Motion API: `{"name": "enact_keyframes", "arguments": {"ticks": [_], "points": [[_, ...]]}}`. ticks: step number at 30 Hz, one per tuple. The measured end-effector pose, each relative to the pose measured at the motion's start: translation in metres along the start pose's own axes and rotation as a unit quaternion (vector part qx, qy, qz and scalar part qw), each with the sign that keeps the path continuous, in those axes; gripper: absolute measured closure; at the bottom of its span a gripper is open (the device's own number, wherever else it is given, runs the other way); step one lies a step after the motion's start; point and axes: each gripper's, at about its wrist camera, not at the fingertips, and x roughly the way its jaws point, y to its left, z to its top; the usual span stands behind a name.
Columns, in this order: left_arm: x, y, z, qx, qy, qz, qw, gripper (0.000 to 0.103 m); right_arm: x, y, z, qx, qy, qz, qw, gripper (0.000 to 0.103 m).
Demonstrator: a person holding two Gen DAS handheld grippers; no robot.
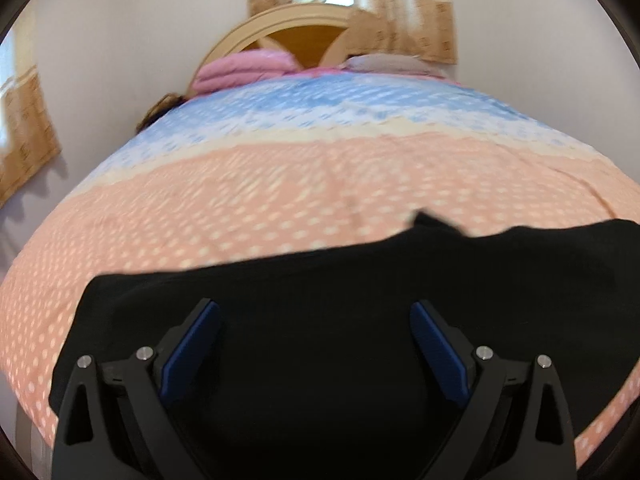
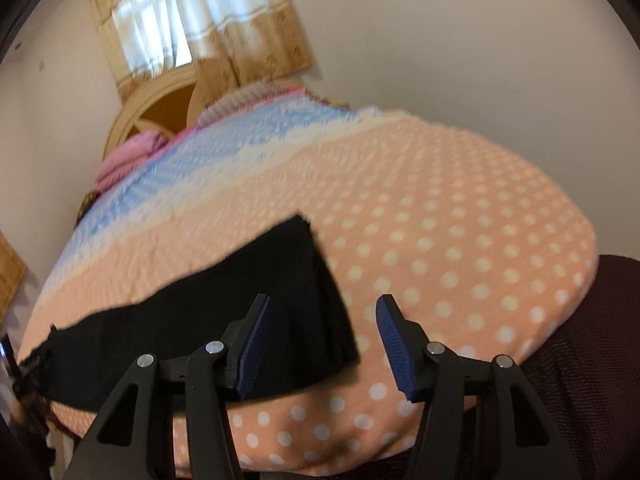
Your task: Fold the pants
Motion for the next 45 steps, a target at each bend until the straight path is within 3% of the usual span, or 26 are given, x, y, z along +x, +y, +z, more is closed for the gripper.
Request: {"name": "enact_keyframes", "arguments": {"ticks": [2, 5, 9, 11, 14, 19, 23, 28, 30, 33, 40, 45], "points": [[-0.004, 0.006, 0.000, -0.016, -0.002, -0.014, 0.9998, 0.004, 0.000, 0.006, -0.001, -0.020, -0.005, -0.013, 1.000, 0.062], [-0.016, -0.008, 0.007, 0.012, -0.019, -0.008, 0.9997, 0.004, 0.001, 0.009, -0.003, -0.021, -0.003, -0.005, 1.000, 0.072], [-0.021, -0.031, 0.030, 0.025, -0.030, -0.052, 0.9979, 0.004, 0.003, 0.015, -0.004, -0.037, -0.012, -0.024, 0.999, 0.074], [-0.014, -0.045, 0.039, 0.048, -0.022, -0.040, 0.9978, 0.004, 0.004, 0.014, -0.004, -0.035, -0.014, -0.020, 0.999, 0.074], [0.021, -0.065, 0.045, 0.093, 0.025, -0.017, 0.9952, 0.000, 0.005, 0.010, -0.004, -0.028, -0.016, -0.011, 0.999, 0.074], [0.060, -0.060, 0.058, 0.075, 0.045, 0.004, 0.9962, 0.000, 0.004, 0.012, -0.006, -0.036, -0.022, -0.018, 0.999, 0.074], [0.049, -0.057, 0.060, 0.065, 0.038, -0.001, 0.9972, 0.002, 0.000, 0.007, -0.004, -0.019, -0.023, -0.005, 1.000, 0.074], [0.001, -0.033, 0.044, 0.037, -0.012, -0.020, 0.9990, 0.001, -0.007, -0.015, 0.001, 0.027, -0.025, 0.022, 0.999, 0.074], [-0.009, -0.016, 0.038, 0.024, -0.023, -0.008, 0.9994, 0.001, -0.011, -0.018, 0.002, 0.034, -0.030, 0.027, 0.999, 0.074], [-0.017, 0.013, 0.025, 0.015, -0.034, 0.040, 0.9985, 0.001, -0.017, -0.022, 0.003, 0.042, -0.036, 0.036, 0.998, 0.074], [0.009, 0.053, -0.009, -0.035, 0.009, 0.058, 0.9977, 0.001, -0.005, -0.017, -0.003, 0.037, -0.014, 0.046, 0.998, 0.074], [0.007, 0.054, -0.014, -0.046, -0.001, 0.055, 0.9974, 0.001, -0.002, -0.013, -0.005, 0.028, -0.011, 0.062, 0.998, 0.073]]}}
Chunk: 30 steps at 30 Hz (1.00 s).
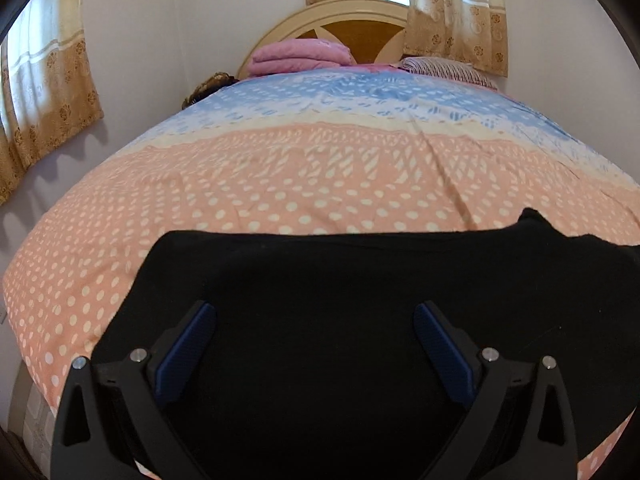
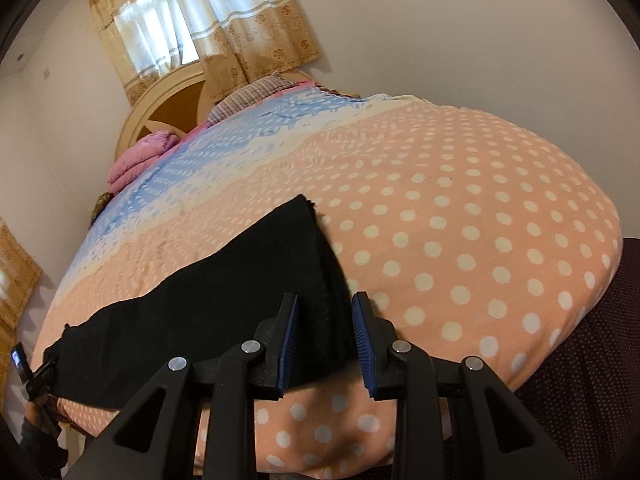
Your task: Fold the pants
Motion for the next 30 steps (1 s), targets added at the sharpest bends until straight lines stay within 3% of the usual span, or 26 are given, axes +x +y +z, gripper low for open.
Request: {"name": "enact_keyframes", "arguments": {"ticks": [3, 8, 13, 17, 20, 30], "points": [[-0.004, 0.003, 0.000, -0.002, -0.001, -0.004, 1.0000, 0.001, 0.005, 0.000, -0.002, -0.005, 0.002, 0.003, 1.000, 0.073], [-0.012, 0.034, 0.000, -0.031, -0.017, 0.026, 0.9990, 0.001, 0.006, -0.017, -0.003, 0.033, -0.002, 0.050, 0.998, 0.074], [-0.004, 0.055, -0.011, -0.056, -0.009, 0.035, 0.9978, 0.000, 0.008, -0.011, -0.005, 0.019, -0.009, 0.044, 0.999, 0.073], [-0.002, 0.050, -0.012, -0.047, -0.018, 0.041, 0.9979, 0.000, 0.010, -0.011, -0.006, 0.021, -0.013, 0.045, 0.999, 0.074], [0.001, 0.051, -0.010, -0.047, -0.015, 0.036, 0.9982, 0.000, 0.010, -0.009, -0.006, 0.030, -0.011, 0.061, 0.998, 0.087], [0.001, 0.055, -0.010, -0.050, -0.011, 0.024, 0.9984, 0.000, -0.015, 0.018, 0.003, 0.023, -0.061, 0.081, 0.995, 0.089]]}}
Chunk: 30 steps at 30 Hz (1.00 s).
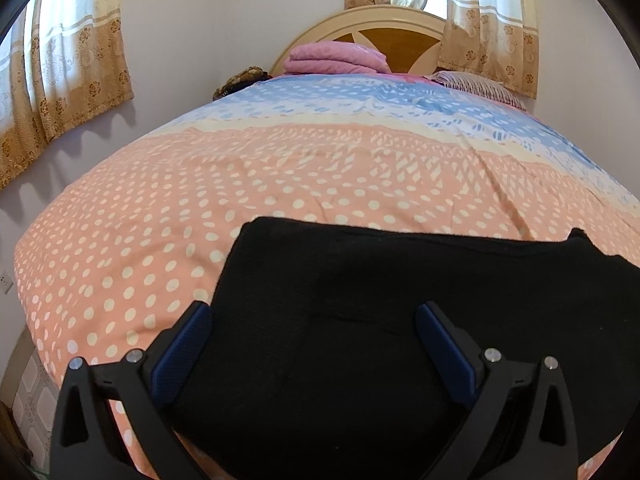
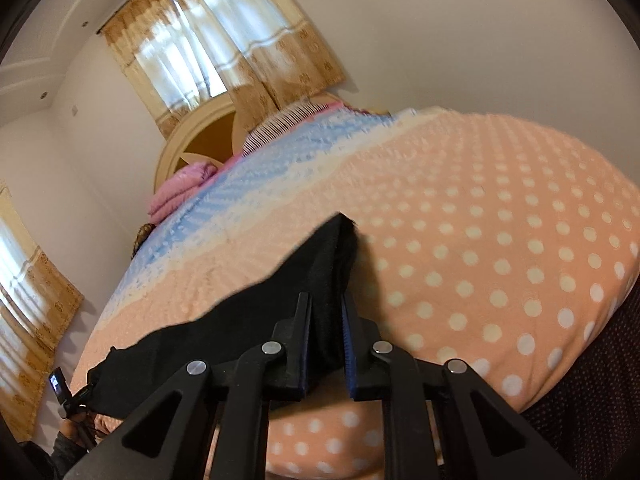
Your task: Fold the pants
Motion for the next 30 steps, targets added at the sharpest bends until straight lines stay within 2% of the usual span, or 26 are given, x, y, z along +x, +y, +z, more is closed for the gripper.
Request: {"name": "enact_keyframes", "arguments": {"ticks": [7, 13, 23, 30], "points": [[0.000, 0.000, 0.001, 0.001, -0.001, 0.000, 1.0000, 0.000, -0.013, 0.054, 0.002, -0.069, -0.029, 0.021, 0.997, 0.089], [0.000, 0.000, 0.001, 0.002, -0.002, 0.002, 1.0000, 0.000, -0.013, 0.087, -0.003, -0.102, -0.027, 0.048, 0.993, 0.089], [0.000, 0.001, -0.001, 0.002, -0.007, 0.001, 1.0000, 0.000, 0.013, 0.154, -0.018, -0.163, -0.001, 0.094, 0.982, 0.089], [-0.001, 0.000, -0.002, 0.002, -0.009, 0.001, 1.0000, 0.000, 0.039, 0.186, -0.041, -0.187, 0.032, 0.118, 0.975, 0.089]]}}
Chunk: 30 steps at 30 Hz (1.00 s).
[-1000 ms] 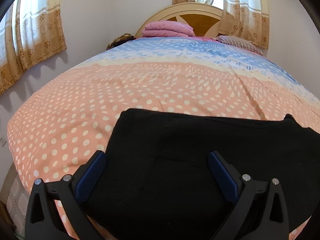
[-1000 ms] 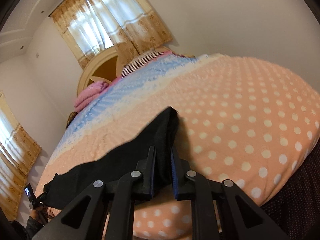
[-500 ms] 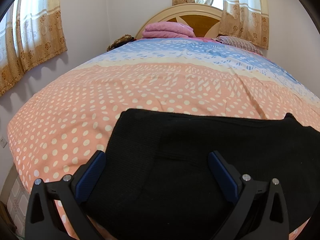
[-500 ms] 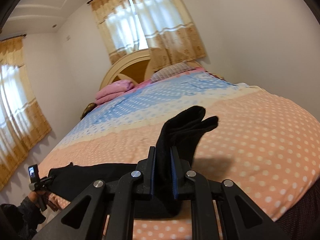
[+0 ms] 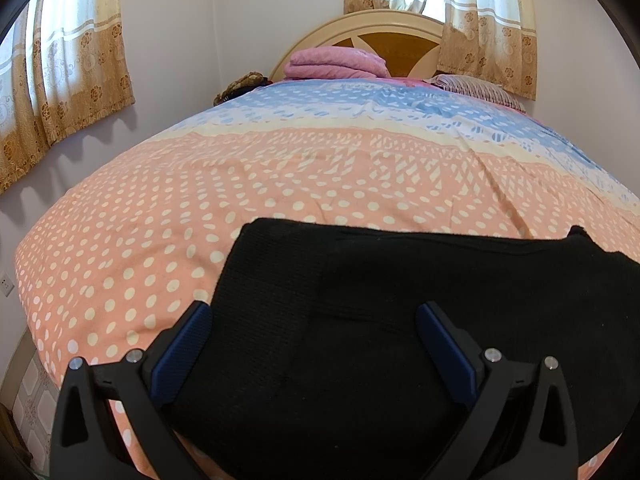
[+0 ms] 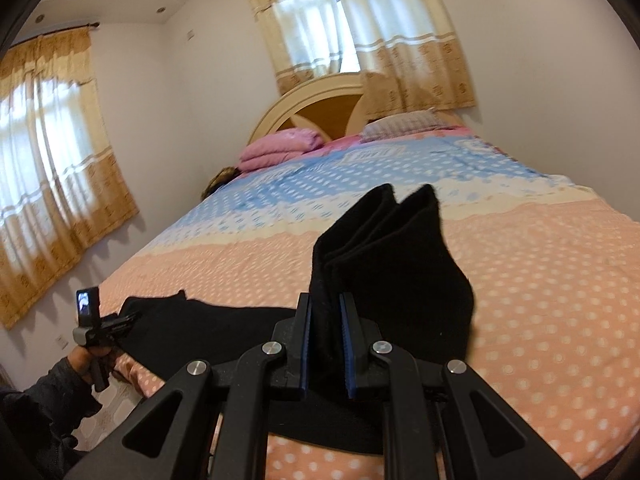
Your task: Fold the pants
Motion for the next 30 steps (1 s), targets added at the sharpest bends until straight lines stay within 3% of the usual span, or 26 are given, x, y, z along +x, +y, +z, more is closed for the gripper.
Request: {"name": "enact_keyframes", "arguments": {"ticks": [7, 11, 14, 16, 19, 21, 24, 27, 30], "points": [[-0.009, 0.000, 0.002, -0.004, -0.009, 0.000, 1.0000, 0.000, 0.045, 0.024, -0.028, -0.032, 0.054, 0.011, 0.998, 0.089], [-0.044, -0.006, 0.011, 0.004, -0.050, -0.003, 0.9987, 0.000, 0.079, 0.023, -0.049, -0.038, 0.107, -0.001, 0.994, 0.089], [-0.075, -0.029, 0.026, 0.020, -0.067, -0.062, 0.9956, 0.000, 0.094, 0.026, -0.060, -0.050, 0.140, -0.012, 0.989, 0.087], [-0.087, -0.059, 0.033, 0.047, -0.060, -0.113, 0.9907, 0.000, 0.094, 0.029, -0.061, -0.059, 0.154, -0.010, 0.986, 0.078], [-0.100, -0.118, 0.037, 0.094, -0.043, -0.192, 0.9759, 0.000, 0.074, 0.028, -0.054, -0.071, 0.138, -0.008, 0.988, 0.062], [-0.104, -0.161, 0.038, 0.112, -0.024, -0.254, 0.9603, 0.000, 0.057, 0.018, -0.049, -0.066, 0.121, -0.020, 0.990, 0.061], [-0.109, -0.229, 0.032, 0.149, 0.001, -0.318, 0.9361, 0.000, 0.039, -0.009, -0.042, -0.045, 0.095, -0.068, 0.992, 0.060], [-0.113, -0.291, 0.022, 0.188, 0.030, -0.364, 0.9117, 0.000, 0.031, -0.045, -0.044, 0.006, 0.078, -0.140, 0.987, 0.059], [-0.112, -0.334, 0.012, 0.213, 0.067, -0.399, 0.8895, 0.010, 0.030, -0.070, -0.050, 0.064, 0.069, -0.146, 0.985, 0.059]]}}
